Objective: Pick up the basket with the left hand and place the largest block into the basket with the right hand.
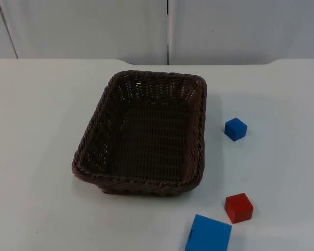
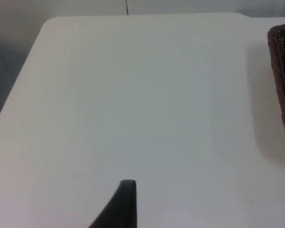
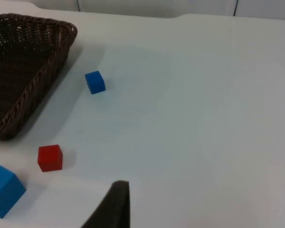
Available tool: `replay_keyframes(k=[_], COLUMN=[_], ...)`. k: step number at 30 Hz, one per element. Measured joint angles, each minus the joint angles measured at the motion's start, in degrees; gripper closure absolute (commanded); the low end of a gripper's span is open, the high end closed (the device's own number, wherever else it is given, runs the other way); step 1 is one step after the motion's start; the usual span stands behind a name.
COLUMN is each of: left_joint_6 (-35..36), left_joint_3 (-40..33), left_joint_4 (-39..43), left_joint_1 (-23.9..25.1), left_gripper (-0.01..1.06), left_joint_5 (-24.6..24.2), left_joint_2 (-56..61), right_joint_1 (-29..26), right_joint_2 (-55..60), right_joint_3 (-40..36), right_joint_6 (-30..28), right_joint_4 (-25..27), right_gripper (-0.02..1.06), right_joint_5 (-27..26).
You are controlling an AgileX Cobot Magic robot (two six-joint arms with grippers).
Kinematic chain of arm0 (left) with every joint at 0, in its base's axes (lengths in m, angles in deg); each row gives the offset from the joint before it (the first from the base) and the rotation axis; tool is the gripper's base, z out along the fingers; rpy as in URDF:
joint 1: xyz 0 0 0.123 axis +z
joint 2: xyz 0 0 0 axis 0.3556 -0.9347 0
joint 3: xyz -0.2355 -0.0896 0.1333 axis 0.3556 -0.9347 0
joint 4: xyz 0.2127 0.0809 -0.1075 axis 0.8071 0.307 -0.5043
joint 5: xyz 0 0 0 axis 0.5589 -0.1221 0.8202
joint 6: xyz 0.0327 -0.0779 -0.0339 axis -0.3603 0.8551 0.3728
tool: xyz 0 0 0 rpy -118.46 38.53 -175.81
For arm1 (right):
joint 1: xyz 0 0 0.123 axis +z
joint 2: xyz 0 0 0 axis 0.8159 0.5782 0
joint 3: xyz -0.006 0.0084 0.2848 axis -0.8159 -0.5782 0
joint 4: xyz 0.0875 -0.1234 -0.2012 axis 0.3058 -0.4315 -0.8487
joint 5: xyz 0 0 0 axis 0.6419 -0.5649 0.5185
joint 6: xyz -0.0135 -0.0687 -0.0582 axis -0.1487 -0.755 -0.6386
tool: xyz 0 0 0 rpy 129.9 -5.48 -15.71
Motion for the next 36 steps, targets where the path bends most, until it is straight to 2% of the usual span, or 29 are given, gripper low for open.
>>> replay_keyframes(k=[11, 22, 36], left_joint_6=[0.0, -0.6, -6.7], left_joint_3=[0.0, 0.0, 2.4], left_joint_4=[-3.9, -4.9, -13.7], left_joint_1=[0.0, 0.0, 0.0], left_gripper=[0.0, 0.0, 0.0], left_joint_5=[0.0, 0.3, 5.3], left_joint_2=[-5.6, -5.9, -10.1], right_joint_1=[0.0, 0.0, 0.0], right_joint_2=[0.0, 0.0, 0.0], right_joint_3=[0.0, 0.0, 0.0], right_joint_6=[0.0, 0.1, 0.0], right_joint_4=[0.0, 0.0, 0.0], right_gripper=[-0.01, -0.01, -0.01], right_joint_5=[0.0, 0.0, 0.0])
